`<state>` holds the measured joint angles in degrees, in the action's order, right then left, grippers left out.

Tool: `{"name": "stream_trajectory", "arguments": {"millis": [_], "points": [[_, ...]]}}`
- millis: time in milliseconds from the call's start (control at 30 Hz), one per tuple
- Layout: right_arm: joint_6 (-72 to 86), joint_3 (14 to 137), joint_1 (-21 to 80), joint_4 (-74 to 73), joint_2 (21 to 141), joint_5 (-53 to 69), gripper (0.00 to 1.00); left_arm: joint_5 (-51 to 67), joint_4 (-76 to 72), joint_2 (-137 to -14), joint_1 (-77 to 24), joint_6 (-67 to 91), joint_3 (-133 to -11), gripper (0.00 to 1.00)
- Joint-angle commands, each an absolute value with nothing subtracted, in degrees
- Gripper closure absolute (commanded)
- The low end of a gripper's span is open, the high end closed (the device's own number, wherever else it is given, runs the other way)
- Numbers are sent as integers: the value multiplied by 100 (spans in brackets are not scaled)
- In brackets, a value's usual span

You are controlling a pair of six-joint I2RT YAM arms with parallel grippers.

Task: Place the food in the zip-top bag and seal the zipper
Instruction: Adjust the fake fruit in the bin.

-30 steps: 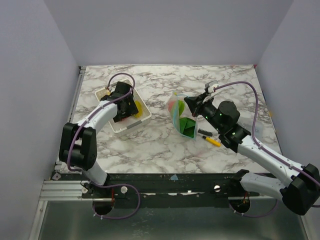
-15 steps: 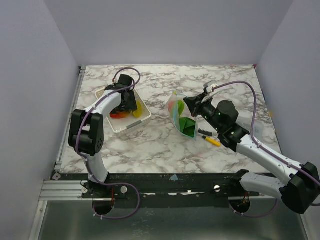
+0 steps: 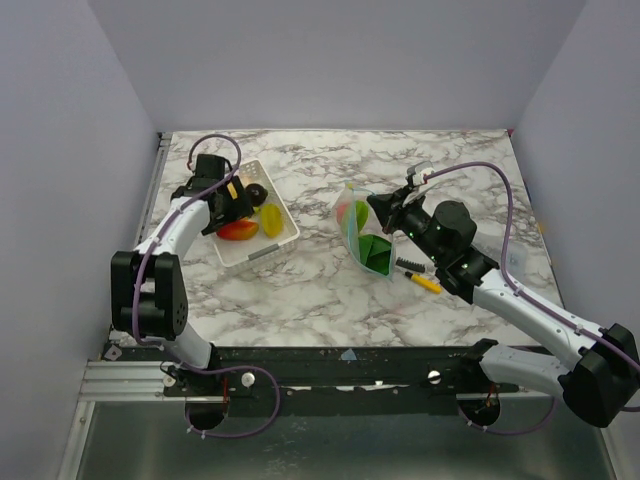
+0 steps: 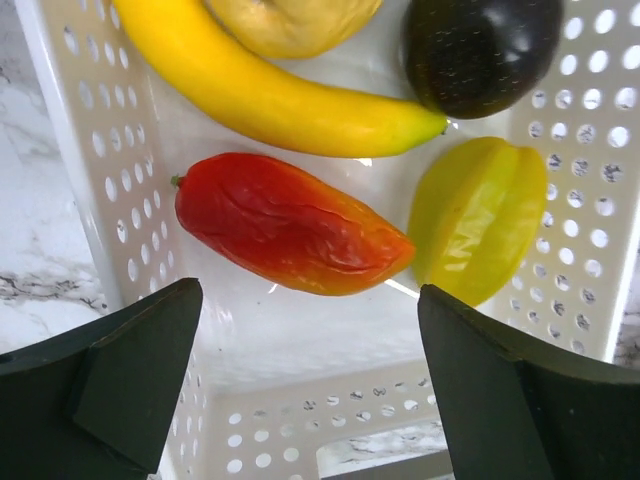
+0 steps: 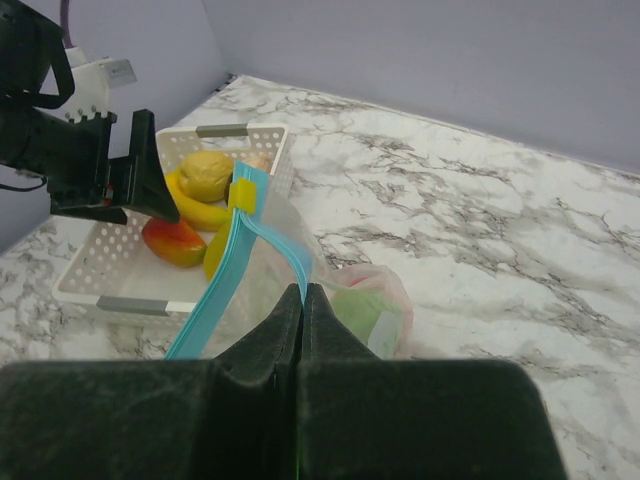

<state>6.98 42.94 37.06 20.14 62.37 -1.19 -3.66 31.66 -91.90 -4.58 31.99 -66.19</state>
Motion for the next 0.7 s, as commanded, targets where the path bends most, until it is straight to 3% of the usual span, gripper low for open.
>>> {"name": "stream_trajectory", "arguments": {"millis": [0,433,667], "points": [[632,4413,3722,2229,6281,-62,99,-56,3146,-9259,-422,2681,-7108,5],[633,4412,3722,2225,6281,-44,100,550,3860,-10523,-292,2279,-7986,5],[628,4415,3725,2219,6267,-44,99,859,3644,-10115,-290,2571,-7228,8]]}}
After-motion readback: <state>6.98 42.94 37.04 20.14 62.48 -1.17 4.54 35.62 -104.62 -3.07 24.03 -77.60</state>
